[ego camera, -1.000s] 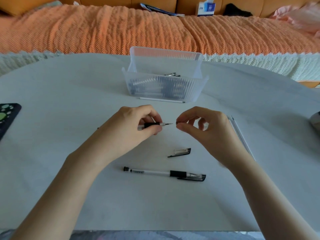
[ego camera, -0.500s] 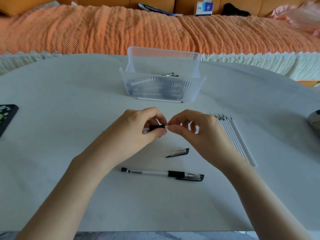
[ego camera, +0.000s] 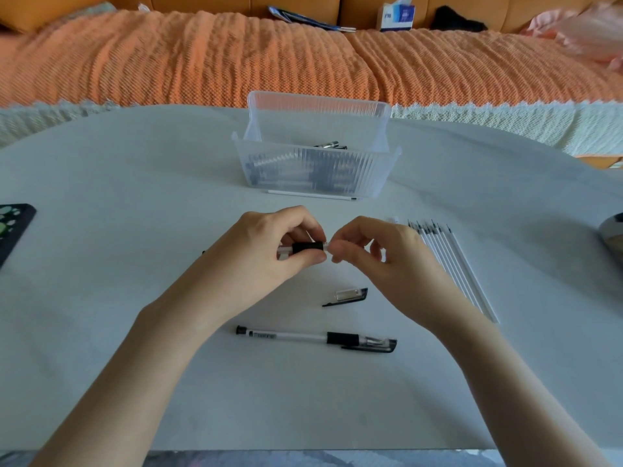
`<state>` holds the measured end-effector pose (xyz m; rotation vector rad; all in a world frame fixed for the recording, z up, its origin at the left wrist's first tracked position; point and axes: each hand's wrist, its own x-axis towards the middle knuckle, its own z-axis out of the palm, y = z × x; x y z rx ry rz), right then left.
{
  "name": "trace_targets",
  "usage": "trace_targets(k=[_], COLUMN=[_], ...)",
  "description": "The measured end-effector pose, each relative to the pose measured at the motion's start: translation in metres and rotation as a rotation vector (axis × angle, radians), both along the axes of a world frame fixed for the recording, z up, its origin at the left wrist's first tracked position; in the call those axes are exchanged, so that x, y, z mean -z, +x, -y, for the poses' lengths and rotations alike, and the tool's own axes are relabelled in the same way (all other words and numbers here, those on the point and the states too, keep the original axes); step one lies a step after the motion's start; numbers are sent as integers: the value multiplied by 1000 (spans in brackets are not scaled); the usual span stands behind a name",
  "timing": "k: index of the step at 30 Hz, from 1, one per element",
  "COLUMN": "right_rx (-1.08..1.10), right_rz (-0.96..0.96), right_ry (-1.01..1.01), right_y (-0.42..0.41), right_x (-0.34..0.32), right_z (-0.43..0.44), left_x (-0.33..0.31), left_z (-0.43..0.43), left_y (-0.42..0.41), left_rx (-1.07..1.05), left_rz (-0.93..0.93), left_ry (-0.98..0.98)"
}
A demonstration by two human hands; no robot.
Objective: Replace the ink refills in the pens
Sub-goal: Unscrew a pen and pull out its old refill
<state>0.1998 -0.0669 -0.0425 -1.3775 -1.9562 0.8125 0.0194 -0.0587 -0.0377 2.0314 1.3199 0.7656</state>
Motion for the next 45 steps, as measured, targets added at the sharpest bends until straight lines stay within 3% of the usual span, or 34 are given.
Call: trace_targets(k=[26, 34, 40, 45], right_rx=[16, 44, 85, 95], right_rz=[-89, -120, -137, -117], right_ry=[9, 2, 49, 22], right_y=[1, -1, 2, 1], right_x=[-1, -4, -4, -4], right_z=[1, 2, 1, 1], left_x=[-5, -6, -7, -7], left_z=[2, 3, 1, -1], left_y=[1, 4, -5, -6], left_rx=[21, -9, -23, -32], left_rz=[13, -20, -80, 9], left_ry=[32, 147, -31, -10])
